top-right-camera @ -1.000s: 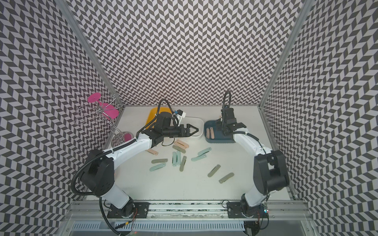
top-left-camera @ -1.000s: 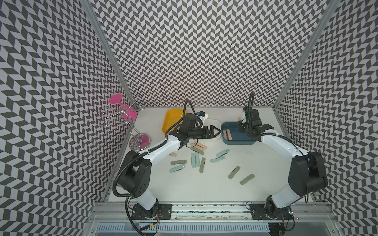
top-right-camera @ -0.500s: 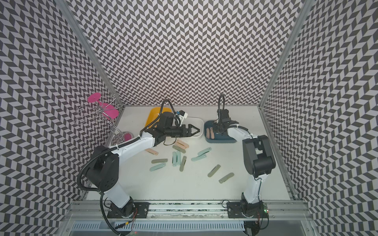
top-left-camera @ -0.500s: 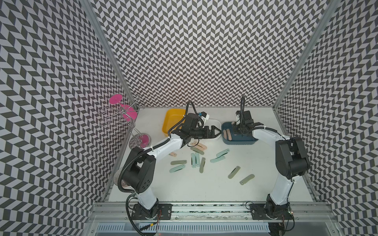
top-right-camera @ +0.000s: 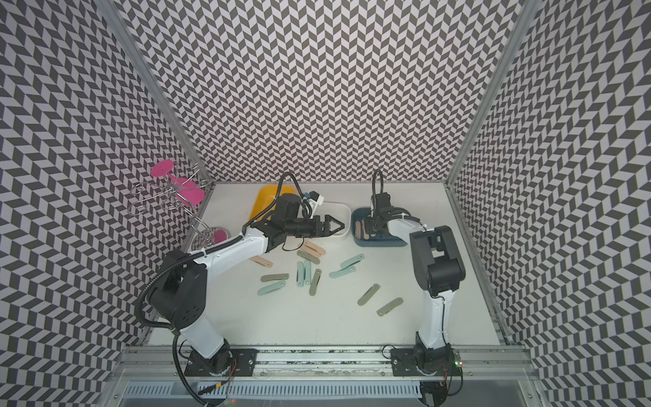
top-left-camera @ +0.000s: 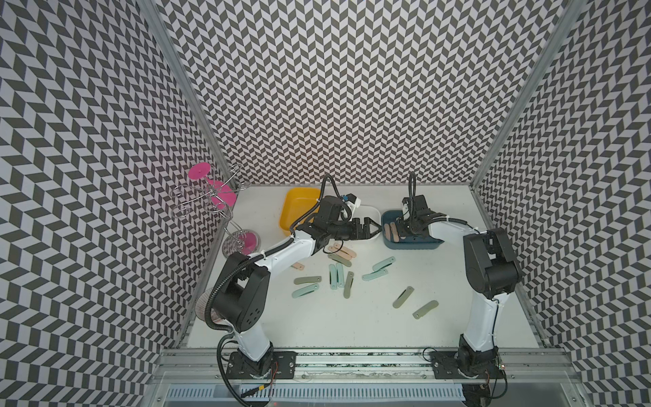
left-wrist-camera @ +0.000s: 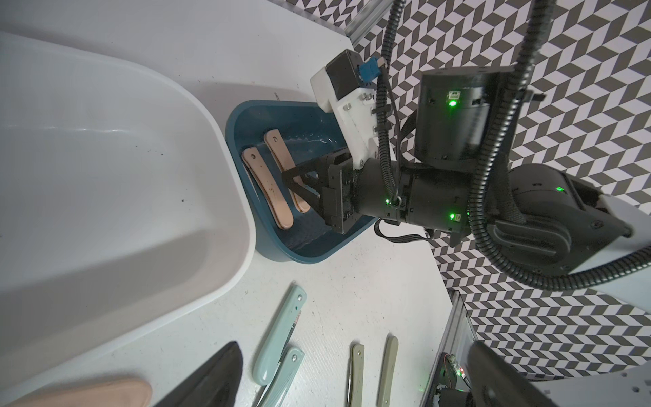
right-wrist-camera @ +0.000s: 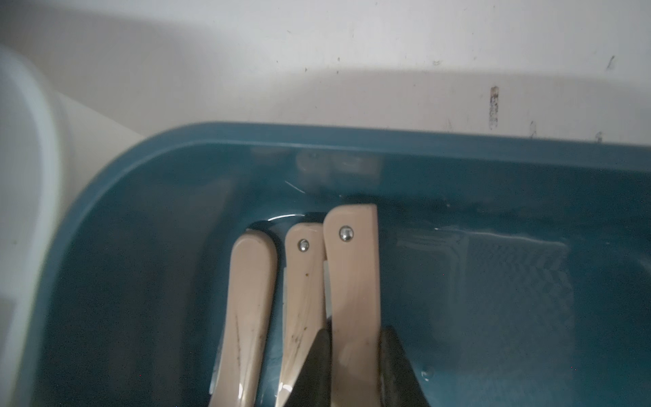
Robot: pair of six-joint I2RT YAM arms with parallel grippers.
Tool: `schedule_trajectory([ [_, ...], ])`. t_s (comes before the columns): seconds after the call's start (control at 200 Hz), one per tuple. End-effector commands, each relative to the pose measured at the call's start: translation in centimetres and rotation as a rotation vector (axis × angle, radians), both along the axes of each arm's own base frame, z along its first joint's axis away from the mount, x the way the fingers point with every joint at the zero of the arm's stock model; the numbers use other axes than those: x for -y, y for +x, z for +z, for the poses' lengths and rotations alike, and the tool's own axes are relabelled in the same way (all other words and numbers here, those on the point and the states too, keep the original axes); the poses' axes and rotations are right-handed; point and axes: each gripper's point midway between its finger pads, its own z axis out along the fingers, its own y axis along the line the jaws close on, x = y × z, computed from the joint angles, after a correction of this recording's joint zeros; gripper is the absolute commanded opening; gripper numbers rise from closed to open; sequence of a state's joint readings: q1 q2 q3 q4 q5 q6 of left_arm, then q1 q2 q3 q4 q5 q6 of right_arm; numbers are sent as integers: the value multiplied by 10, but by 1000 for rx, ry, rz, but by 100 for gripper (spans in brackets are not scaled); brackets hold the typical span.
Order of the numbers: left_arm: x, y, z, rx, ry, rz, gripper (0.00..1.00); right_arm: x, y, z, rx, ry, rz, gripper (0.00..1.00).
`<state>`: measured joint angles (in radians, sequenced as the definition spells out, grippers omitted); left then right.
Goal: Place the fruit knives into the storage box by color
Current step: Place the fruit knife in the storage box.
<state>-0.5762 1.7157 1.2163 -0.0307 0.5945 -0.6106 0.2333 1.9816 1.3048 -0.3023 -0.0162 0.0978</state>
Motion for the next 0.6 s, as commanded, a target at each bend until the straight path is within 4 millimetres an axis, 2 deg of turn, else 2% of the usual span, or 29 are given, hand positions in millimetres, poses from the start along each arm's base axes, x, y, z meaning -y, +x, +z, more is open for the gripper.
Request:
schedule_trajectory([
  [0.0, 5, 4, 12, 36, -18, -14, 100, 3, 16, 4, 44, 16, -16, 20],
  [0.19, 6, 5, 11, 34, -16, -13, 100, 6, 16, -4, 29, 16, -23, 22],
  [0.391, 6, 6, 8, 27, -14, -12, 100, 9, 17, -7, 24, 18, -30, 31],
  [0.496, 6, 5, 7, 22, -12, -11, 100, 11, 19, 1, 32, 18, -37, 36],
  [0.596, 4, 4, 8, 25, -8, -5, 100, 13, 22, 19, 59, 23, -46, 40],
])
